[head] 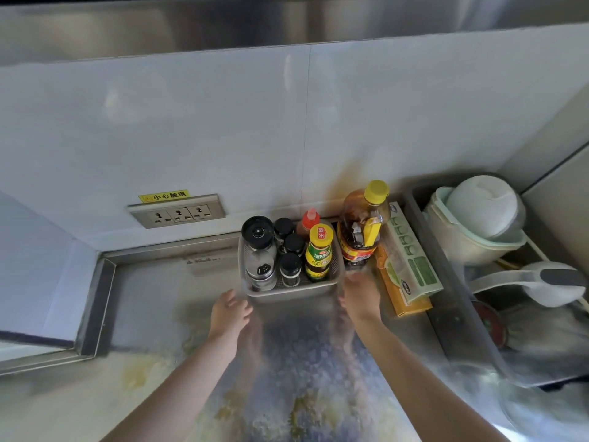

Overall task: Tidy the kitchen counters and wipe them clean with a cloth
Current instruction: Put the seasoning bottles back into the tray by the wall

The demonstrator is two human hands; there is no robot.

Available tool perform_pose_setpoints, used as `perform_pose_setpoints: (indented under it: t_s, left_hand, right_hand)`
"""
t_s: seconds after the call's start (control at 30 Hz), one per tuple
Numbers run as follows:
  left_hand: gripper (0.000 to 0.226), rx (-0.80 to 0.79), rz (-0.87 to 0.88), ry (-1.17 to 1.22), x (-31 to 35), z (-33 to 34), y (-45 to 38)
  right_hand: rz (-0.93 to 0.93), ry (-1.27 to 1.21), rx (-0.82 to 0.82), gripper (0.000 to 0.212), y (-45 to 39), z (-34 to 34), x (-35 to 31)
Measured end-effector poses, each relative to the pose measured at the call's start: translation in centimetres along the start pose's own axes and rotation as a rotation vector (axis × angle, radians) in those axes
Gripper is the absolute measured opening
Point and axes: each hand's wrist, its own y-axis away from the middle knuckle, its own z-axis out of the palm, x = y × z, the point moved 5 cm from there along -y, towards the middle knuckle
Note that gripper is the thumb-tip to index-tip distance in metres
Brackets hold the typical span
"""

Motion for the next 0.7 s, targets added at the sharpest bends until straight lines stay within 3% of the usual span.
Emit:
perform_pose_setpoints:
  t_s: [0.07,0.2,0.33,0.5,0.6,0.7]
  left_hand:
    - [0.020,-0.003,-0.139,0.174,-0.1,0.5,-0.4]
    - [0.028,0.086,-0.196,0.267,-0.3,1.0,-0.6]
    - [0.023,0.180,-0.170,0.262,-0.3,1.4,-0.8]
    - [0.015,0.161,-0.121,0.196,-0.3,1.2,-0.8]
    - [0.013,0.106,-0.095,0.128,-0.1,1.0,-0.9]
    - [0.026,0.006,-0.046,0.007,-0.3,0.9,-0.3]
  right_hand:
    - [0.307,-0.368,-0.093,0.024,0.0,1.3,1.0]
    - [0.359,-0.680,-0.063,0.014,0.3,1.9,0.5]
    - [0.366,-0.700,-0.025,0.014,-0.3,2.3,1.1]
    - [0.392,-0.722,0.013,0.013,-0.4,2.4,1.6]
    - [0.367,-0.595,-0.010,0.014,-0.4,1.9,1.3]
    - [0.218,-0.403,-0.099,0.022,0.8,1.2,1.2]
